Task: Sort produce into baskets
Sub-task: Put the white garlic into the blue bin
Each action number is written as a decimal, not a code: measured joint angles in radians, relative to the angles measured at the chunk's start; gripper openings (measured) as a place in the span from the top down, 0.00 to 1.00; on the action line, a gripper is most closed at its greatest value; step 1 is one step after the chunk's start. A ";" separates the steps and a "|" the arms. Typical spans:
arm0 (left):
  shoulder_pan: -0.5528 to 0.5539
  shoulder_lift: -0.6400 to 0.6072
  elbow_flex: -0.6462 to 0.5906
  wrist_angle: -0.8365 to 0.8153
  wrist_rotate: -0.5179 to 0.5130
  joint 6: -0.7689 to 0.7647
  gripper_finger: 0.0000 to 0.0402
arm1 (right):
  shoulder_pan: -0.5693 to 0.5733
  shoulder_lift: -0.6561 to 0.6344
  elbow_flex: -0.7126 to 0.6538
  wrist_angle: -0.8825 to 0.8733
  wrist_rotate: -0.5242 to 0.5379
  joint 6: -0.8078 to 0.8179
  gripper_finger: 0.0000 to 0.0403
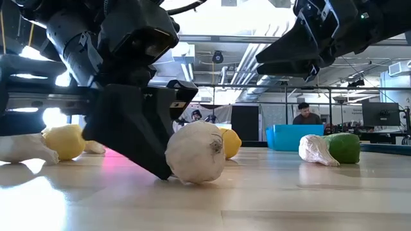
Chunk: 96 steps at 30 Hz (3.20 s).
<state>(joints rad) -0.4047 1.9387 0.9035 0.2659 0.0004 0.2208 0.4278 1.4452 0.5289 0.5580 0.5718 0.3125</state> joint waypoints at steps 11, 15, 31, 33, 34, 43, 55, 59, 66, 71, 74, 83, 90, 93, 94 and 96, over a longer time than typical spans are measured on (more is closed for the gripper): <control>0.130 -0.049 -0.009 0.155 0.085 -0.147 0.99 | 0.032 0.003 0.041 0.003 -0.062 0.022 0.48; 0.195 -0.084 -0.008 0.171 0.085 -0.189 1.00 | 0.039 0.014 0.112 -0.075 -0.070 0.000 0.38; 0.400 -0.270 -0.008 0.126 0.265 -0.218 1.00 | -0.054 0.017 0.520 -0.813 -0.049 -0.147 0.23; 0.418 -0.281 -0.008 0.120 0.274 -0.205 1.00 | -0.078 0.017 0.538 -0.816 -0.089 -0.189 0.23; 0.427 -0.287 -0.008 0.117 0.288 -0.202 1.00 | -0.092 0.017 0.544 -0.817 -0.110 -0.203 0.23; 0.460 -0.301 -0.008 0.114 0.340 -0.175 1.00 | -0.184 0.017 0.559 -0.833 -0.219 -0.235 0.25; 0.461 -0.303 -0.008 0.129 0.356 -0.205 0.95 | -0.199 0.014 0.559 -0.848 -0.254 -0.245 0.63; 0.460 -0.303 -0.008 0.128 0.355 -0.209 0.84 | -0.199 0.014 0.559 -0.847 -0.249 -0.261 0.73; 0.471 -0.303 -0.008 0.129 0.343 -0.211 0.65 | -0.200 0.005 0.559 -0.837 -0.240 -0.260 0.71; 0.492 -0.308 -0.008 0.135 0.308 -0.179 0.57 | -0.205 -0.034 0.559 -0.838 -0.219 -0.260 0.71; 0.501 -0.308 -0.008 0.136 0.306 -0.159 0.55 | -0.218 -0.068 0.559 -0.860 -0.181 -0.249 0.72; 0.538 -0.308 -0.181 0.451 0.305 -0.197 0.54 | -0.372 -0.157 0.559 -0.993 -0.066 -0.239 0.72; 0.545 -0.308 -0.290 0.628 0.301 -0.219 0.54 | -0.586 -0.166 0.553 -1.028 -0.021 -0.250 0.72; 0.545 -0.318 -0.299 0.628 0.298 -0.219 0.54 | -0.668 -0.165 0.552 -1.048 -0.018 -0.244 0.72; 0.545 -0.324 -0.300 0.630 0.298 -0.219 0.54 | -0.693 -0.165 0.552 -1.048 -0.018 -0.243 0.72; 0.545 -0.336 -0.302 0.628 0.298 -0.218 0.54 | -0.742 -0.165 0.552 -1.049 -0.022 -0.245 0.72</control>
<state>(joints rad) 0.1402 1.6029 0.6018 0.8940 0.2981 0.0027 -0.3138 1.2800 1.0813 -0.4911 0.5502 0.0678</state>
